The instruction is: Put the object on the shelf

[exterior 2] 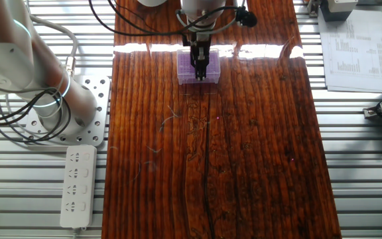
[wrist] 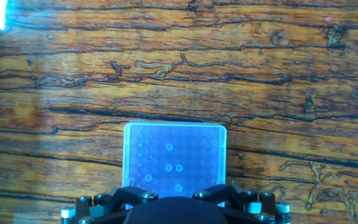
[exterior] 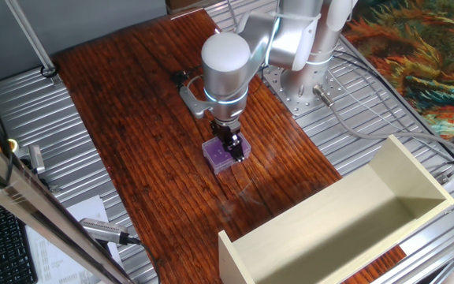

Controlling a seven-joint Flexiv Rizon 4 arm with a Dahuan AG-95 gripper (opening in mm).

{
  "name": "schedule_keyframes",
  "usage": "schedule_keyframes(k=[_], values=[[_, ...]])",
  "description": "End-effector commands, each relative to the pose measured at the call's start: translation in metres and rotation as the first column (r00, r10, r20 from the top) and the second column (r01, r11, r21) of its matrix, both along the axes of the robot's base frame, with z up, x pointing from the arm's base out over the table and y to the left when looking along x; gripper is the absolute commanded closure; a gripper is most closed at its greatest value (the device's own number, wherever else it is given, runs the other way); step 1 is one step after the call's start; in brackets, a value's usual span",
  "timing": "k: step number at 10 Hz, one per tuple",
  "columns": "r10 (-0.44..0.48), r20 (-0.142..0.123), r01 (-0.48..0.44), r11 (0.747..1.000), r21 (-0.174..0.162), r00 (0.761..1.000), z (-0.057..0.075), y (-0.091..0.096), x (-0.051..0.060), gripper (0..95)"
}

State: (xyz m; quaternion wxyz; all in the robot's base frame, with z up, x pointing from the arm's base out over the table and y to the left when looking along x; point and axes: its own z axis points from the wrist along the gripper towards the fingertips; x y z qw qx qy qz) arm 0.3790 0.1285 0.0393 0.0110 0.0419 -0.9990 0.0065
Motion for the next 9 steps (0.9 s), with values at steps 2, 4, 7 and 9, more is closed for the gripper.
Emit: schedule_keyframes(k=[2,4,7,9], values=[[-0.023,0.001,0.023,1.000,0.019,1.000,0.001,-0.001,0.001,19.0],[-0.031,-0.001,0.031,0.999,0.010,1.000,0.002,-0.001,0.001,38.0],[-0.026,-0.011,0.026,1.000,0.006,1.000,0.014,-0.001,0.001,95.0],[-0.005,-0.009,0.005,1.000,0.009,1.000,0.031,0.000,0.001,95.0]])
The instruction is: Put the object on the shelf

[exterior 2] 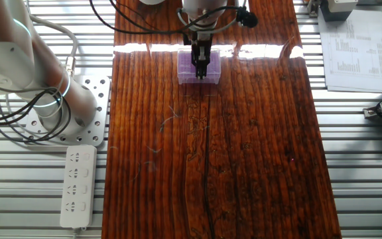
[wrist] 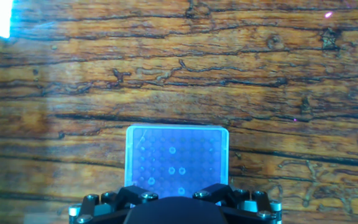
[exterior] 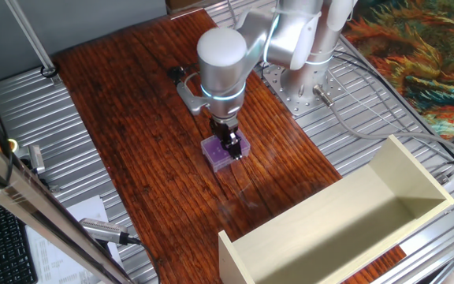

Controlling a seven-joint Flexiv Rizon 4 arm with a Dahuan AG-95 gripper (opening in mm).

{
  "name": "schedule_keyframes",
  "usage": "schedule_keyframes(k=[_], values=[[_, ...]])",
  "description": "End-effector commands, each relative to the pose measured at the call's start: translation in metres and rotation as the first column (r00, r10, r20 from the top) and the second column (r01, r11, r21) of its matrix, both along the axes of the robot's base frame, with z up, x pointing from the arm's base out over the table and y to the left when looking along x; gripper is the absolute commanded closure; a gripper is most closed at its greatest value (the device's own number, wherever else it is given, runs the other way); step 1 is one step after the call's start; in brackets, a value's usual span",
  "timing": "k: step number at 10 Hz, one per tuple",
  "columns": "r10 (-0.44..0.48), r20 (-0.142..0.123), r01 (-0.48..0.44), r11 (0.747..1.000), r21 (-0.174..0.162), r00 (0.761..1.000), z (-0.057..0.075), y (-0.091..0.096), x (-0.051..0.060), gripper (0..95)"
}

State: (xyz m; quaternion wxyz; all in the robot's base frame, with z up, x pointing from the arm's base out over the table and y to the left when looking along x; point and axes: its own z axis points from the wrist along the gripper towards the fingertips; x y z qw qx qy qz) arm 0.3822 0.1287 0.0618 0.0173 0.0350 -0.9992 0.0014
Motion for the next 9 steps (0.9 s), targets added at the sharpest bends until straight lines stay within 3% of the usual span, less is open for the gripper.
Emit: schedule_keyframes(k=[1,4,9], values=[[0.014,0.004,-0.014,1.000,-0.001,1.000,0.020,0.001,-0.001,95.0],[0.021,0.001,-0.021,1.000,-0.003,1.000,0.048,0.009,0.012,95.0],[0.026,-0.007,-0.026,0.999,-0.018,1.000,0.084,0.033,0.033,95.0]])
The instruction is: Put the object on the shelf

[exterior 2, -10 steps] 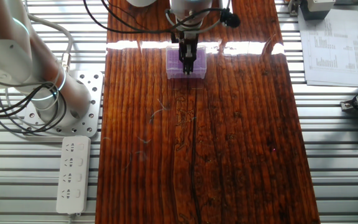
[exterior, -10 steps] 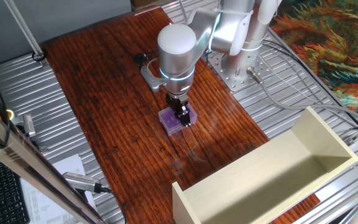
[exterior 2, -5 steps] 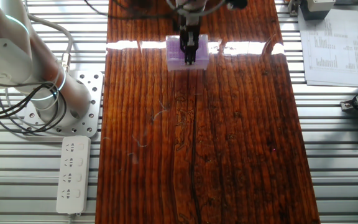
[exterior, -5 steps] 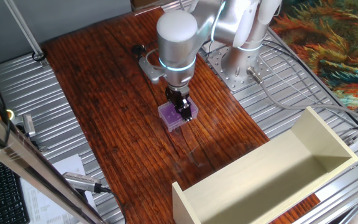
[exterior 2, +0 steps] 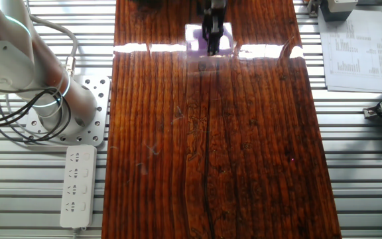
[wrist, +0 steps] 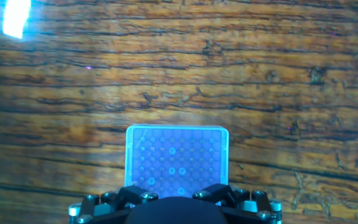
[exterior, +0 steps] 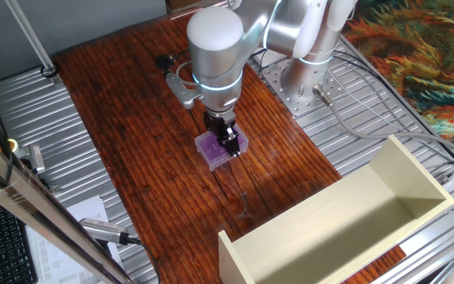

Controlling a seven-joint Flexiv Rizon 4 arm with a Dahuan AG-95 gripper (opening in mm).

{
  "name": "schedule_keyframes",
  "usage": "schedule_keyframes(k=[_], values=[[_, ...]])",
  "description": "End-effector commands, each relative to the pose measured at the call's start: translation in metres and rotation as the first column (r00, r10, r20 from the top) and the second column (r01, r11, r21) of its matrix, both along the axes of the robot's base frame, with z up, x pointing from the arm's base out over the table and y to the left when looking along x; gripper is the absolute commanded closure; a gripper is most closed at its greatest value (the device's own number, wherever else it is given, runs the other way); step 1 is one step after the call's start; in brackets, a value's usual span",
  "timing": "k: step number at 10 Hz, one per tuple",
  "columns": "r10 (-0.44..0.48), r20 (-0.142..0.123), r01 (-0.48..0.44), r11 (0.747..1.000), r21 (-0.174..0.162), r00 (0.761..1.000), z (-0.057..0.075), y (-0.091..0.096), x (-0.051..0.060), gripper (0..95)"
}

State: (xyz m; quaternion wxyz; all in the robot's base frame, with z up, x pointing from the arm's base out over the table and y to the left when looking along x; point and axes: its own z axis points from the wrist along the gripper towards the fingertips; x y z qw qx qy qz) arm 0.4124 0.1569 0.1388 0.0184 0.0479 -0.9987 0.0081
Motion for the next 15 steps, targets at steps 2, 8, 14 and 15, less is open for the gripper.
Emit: schedule_keyframes(k=[2,8,14,15], values=[[-0.007,-0.007,0.007,1.000,-0.005,1.000,0.018,0.013,0.010,95.0],[0.018,-0.014,-0.019,0.997,-0.079,1.000,0.037,0.028,0.021,95.0],[0.114,0.035,-0.112,0.992,-0.057,0.993,0.037,0.028,0.021,95.0],[0.120,0.041,-0.118,0.992,-0.046,0.992,0.037,0.028,0.021,95.0]])
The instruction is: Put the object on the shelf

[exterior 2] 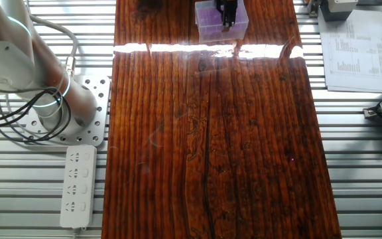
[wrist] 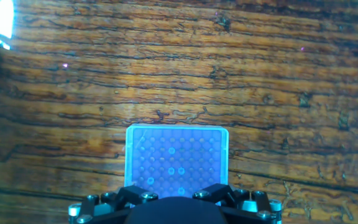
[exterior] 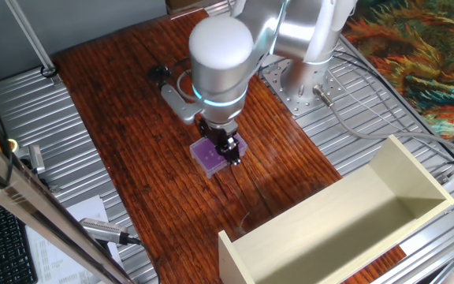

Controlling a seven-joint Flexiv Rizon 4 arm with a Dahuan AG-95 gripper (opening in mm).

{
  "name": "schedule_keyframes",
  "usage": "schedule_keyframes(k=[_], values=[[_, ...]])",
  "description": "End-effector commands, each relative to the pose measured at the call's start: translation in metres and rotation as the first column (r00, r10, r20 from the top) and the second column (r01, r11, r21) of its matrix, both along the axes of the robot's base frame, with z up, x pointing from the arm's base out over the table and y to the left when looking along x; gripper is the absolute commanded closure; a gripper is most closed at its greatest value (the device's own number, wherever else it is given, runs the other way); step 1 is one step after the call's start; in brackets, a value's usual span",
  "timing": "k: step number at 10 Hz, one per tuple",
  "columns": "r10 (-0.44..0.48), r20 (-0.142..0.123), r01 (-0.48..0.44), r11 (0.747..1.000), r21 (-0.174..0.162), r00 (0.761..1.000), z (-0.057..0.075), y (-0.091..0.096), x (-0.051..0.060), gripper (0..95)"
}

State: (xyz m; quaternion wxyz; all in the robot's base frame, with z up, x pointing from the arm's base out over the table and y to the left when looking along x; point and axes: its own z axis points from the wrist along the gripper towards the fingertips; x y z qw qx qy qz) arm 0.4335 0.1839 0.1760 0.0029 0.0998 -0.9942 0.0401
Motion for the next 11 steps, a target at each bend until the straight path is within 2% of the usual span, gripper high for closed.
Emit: schedule_keyframes(k=[1,3,5,7,8,11], values=[[0.017,0.006,-0.017,1.000,0.018,1.000,0.000,0.001,0.000,95.0],[0.019,-0.010,-0.019,1.000,0.018,1.000,0.013,0.005,-0.002,95.0],[0.030,-0.011,-0.030,0.999,0.032,0.999,0.029,0.012,-0.003,95.0],[0.035,-0.013,-0.034,0.998,0.050,0.999,0.050,0.026,-0.007,95.0],[0.035,-0.020,-0.034,0.998,0.049,0.999,0.061,0.036,-0.009,95.0],[0.019,-0.024,-0.018,0.998,0.055,1.000,0.080,0.054,-0.012,95.0]])
